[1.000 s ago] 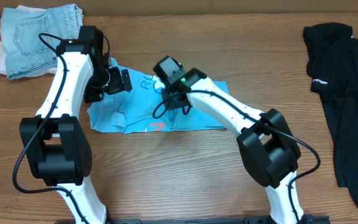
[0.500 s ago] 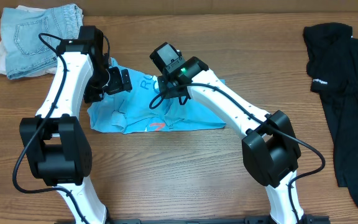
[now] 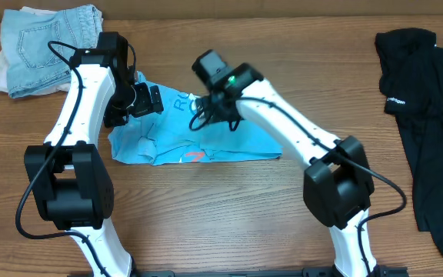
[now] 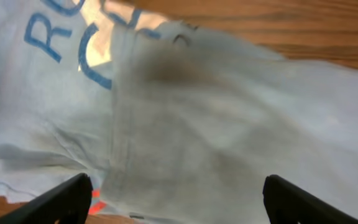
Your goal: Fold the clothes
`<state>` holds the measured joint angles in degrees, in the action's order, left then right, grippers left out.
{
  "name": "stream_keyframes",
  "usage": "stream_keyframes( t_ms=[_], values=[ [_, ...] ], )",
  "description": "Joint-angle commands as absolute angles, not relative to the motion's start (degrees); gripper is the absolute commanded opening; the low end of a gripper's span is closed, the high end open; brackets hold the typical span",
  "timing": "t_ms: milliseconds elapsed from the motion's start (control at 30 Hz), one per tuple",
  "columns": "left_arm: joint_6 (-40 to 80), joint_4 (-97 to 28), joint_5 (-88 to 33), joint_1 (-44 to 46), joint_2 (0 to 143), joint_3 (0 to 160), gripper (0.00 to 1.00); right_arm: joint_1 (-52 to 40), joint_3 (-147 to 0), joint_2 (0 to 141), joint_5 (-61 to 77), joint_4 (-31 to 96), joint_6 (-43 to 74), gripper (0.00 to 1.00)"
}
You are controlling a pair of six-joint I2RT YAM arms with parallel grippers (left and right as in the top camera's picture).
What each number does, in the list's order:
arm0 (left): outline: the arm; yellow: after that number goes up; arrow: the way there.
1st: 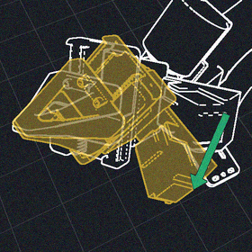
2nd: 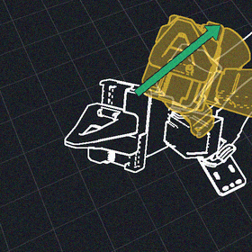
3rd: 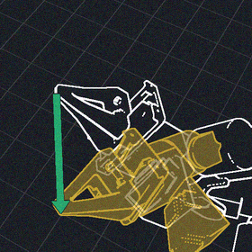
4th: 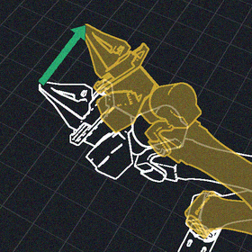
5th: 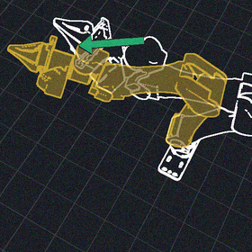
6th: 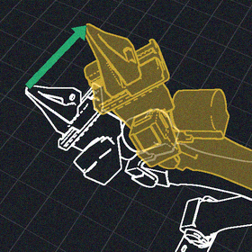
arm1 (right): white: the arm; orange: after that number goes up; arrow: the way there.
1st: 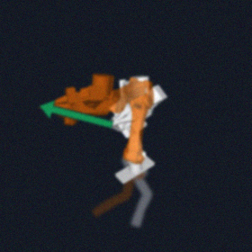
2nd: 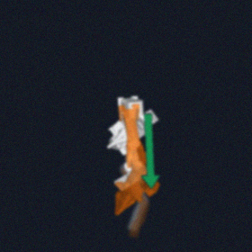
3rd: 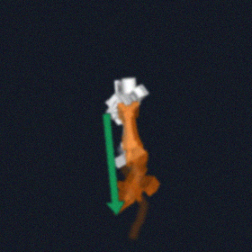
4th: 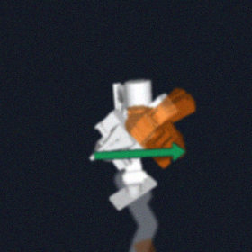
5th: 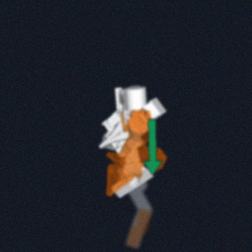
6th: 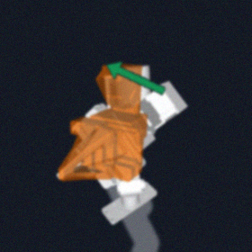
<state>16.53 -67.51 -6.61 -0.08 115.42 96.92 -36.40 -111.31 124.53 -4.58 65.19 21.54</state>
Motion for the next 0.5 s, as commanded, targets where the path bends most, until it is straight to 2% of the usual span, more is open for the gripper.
stream_keyframes(
  t_ms=[0, 33, 100, 200, 233, 467],
  values=[
    [16.3, -67.4, -6.0, -0.3, 115.8, 97.5, 1.0, -32.7, -115.6, 124.2, -2.5, 67.5, 21.5, 0.69],
    [16.3, -67.5, -6.0, -0.3, 115.8, 97.5, 1.0, -31.9, -115.6, 124.2, -0.8, 68.8, 20.9, 0.5],
    [16.3, -67.5, -6.0, -0.3, 115.8, 97.5, 1.0, -30.1, -115.2, 124.4, 3.2, 71.6, 19.4, 0.28],
    [16.3, -67.3, -6.0, -0.3, 115.8, 97.5, 1.0, -28.6, -113.1, 124.4, 7.5, 72.9, 19.0, 0.06],
    [16.3, -67.2, -6.0, -0.3, 115.8, 97.5, 1.0, -28.3, -111.8, 124.4, 8.9, 72.6, 19.0, 0.04],
    [16.3, -67.3, -6.0, -0.3, 115.8, 97.5, 1.0, -29.6, -98.7, 124.4, 18.5, 61.3, 19.1, 0.04]
  ],
)
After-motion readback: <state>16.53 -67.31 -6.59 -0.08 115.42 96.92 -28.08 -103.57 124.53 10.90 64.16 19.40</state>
